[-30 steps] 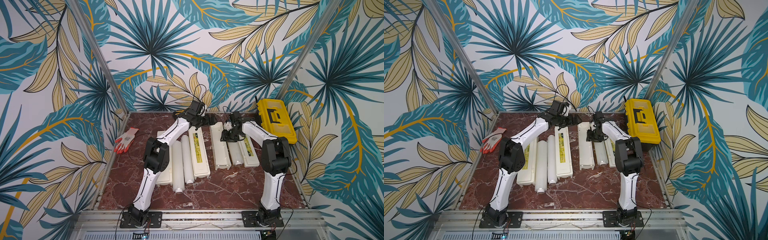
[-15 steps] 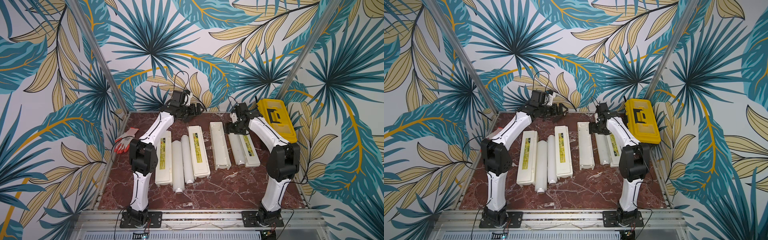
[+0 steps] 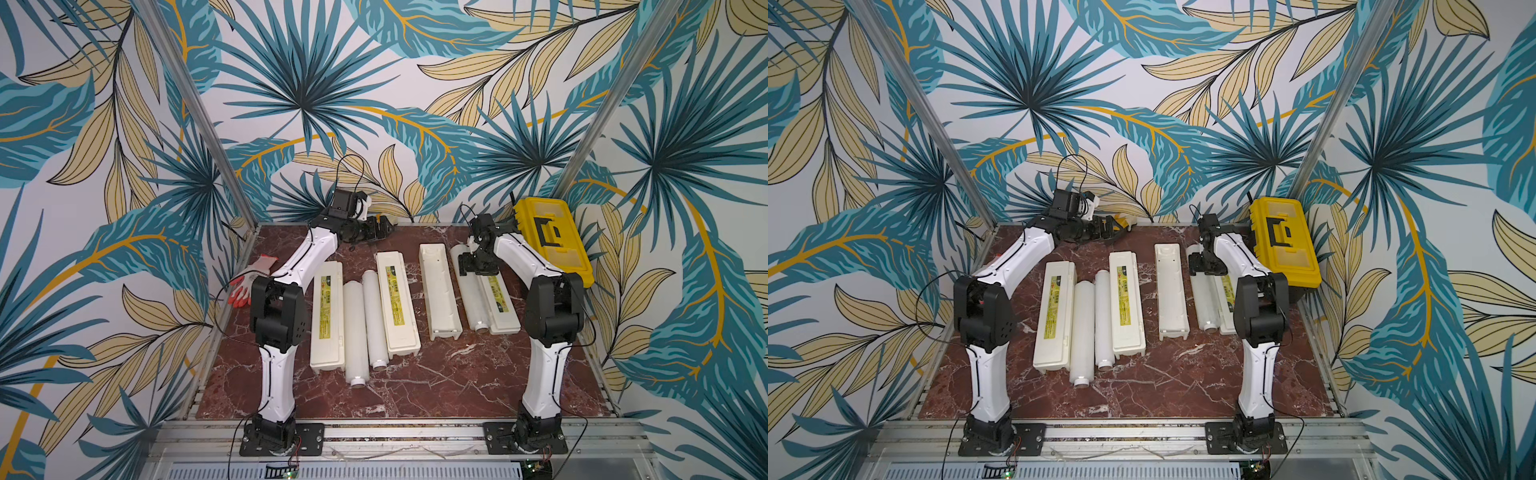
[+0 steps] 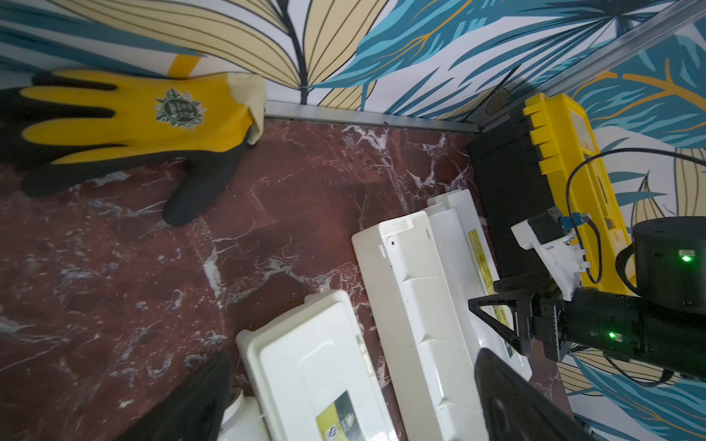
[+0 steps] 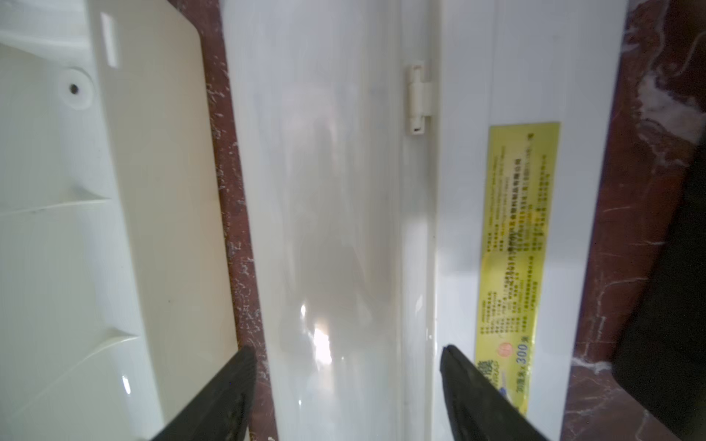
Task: Put plastic wrap rolls into dispensers
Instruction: Place the plastic wrap cutting box at the center of the board, then pick up the plastic wrap from the center of the board.
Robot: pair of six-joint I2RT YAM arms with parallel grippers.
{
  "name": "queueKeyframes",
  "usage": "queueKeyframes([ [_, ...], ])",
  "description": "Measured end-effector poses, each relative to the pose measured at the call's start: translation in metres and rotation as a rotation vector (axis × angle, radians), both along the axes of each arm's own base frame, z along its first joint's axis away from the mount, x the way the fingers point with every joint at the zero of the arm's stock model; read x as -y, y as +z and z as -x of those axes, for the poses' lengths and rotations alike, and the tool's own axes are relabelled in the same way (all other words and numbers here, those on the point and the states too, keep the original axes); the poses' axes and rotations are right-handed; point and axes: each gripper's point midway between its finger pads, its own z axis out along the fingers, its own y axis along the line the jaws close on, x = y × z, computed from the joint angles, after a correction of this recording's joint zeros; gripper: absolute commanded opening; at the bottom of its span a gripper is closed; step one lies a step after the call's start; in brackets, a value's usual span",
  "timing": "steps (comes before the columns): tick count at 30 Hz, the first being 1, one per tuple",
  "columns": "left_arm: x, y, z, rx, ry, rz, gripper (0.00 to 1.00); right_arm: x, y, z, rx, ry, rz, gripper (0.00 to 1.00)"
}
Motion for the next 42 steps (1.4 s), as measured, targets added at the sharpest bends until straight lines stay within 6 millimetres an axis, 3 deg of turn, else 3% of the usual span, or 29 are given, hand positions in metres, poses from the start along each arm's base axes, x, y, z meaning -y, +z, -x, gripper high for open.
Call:
queueKeyframes([
  [3, -0.016, -0.005, -0.001, -0.012, 0.029, -0.014, 1.00, 0.000, -0.006, 0.001, -0.015, -0.001, 0.002, 0.75],
  [7, -0.030, 0.002, -0.002, 0.005, 0.058, -0.024, 0.99, -0.004, -0.015, 0.001, -0.030, 0.003, 0.000, 0.73],
  [13, -0.030, 0.012, 0.001, 0.027, 0.056, -0.023, 1.00, -0.008, -0.031, 0.004, -0.056, 0.006, 0.033, 0.68],
  [23, -0.031, 0.008, 0.003, 0.016, 0.055, -0.027, 0.99, -0.010, -0.032, 0.004, -0.051, 0.004, 0.038, 0.59],
  [28, -0.031, 0.007, 0.004, 0.014, 0.054, -0.027, 0.99, -0.010, -0.032, 0.004, -0.051, 0.003, 0.038, 0.42],
  [42, -0.028, 0.006, 0.006, 0.003, 0.043, -0.011, 0.99, -0.019, -0.028, 0.012, -0.069, -0.015, -0.019, 0.30],
])
